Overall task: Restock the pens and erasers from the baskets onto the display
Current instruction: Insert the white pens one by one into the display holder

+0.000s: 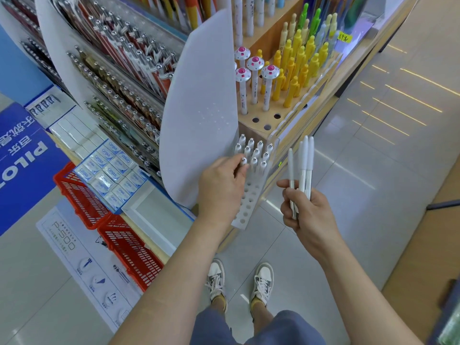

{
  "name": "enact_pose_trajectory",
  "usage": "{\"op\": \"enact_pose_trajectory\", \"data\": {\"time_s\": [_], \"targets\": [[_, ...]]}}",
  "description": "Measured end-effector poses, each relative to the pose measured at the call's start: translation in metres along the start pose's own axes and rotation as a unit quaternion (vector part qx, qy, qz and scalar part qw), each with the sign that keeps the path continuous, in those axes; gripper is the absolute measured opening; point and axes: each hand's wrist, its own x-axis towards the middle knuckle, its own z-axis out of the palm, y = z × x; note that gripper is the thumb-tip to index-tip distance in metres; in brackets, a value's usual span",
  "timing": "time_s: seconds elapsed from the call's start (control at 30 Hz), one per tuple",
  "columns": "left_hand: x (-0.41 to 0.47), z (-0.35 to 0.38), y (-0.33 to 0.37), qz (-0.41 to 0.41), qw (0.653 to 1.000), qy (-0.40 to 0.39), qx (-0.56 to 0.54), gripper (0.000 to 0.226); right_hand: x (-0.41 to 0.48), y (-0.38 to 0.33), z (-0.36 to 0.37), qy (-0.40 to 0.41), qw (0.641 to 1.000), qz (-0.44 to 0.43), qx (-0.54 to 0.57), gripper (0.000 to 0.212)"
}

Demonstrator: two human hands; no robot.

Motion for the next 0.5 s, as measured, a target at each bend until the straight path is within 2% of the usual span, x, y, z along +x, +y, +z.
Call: {"op": "enact_pose_trajectory", "data": {"time_s": [0.23, 0.33, 0.43, 0.5], "targets": [[0.007, 0.006, 0.002, 0.028, 0.996, -0.024, 0.087, 0.008, -0.001, -0.003, 0.0, -0.008, 1.0, 0.003, 0.008, 0.02], [0.007, 0.008, 0.004, 0.036, 0.992, -0.028, 0.115, 0.013, -0.003, -0.003, 0.003, -0.018, 1.0, 0.005, 0.004, 0.021], [0.008, 0.004, 0.007, 0.019, 0.989, -0.064, 0.133, 0.008, -0.006, -0.005, 0.004, -0.028, 0.999, 0.006, 0.021, 0.019], [0.002, -0.003, 0.008, 0.001, 0.989, -0.06, 0.138, 0.013, -0.009, -0.008, 0.005, -0.05, 0.998, 0.008, 0.042, 0.018]]}}
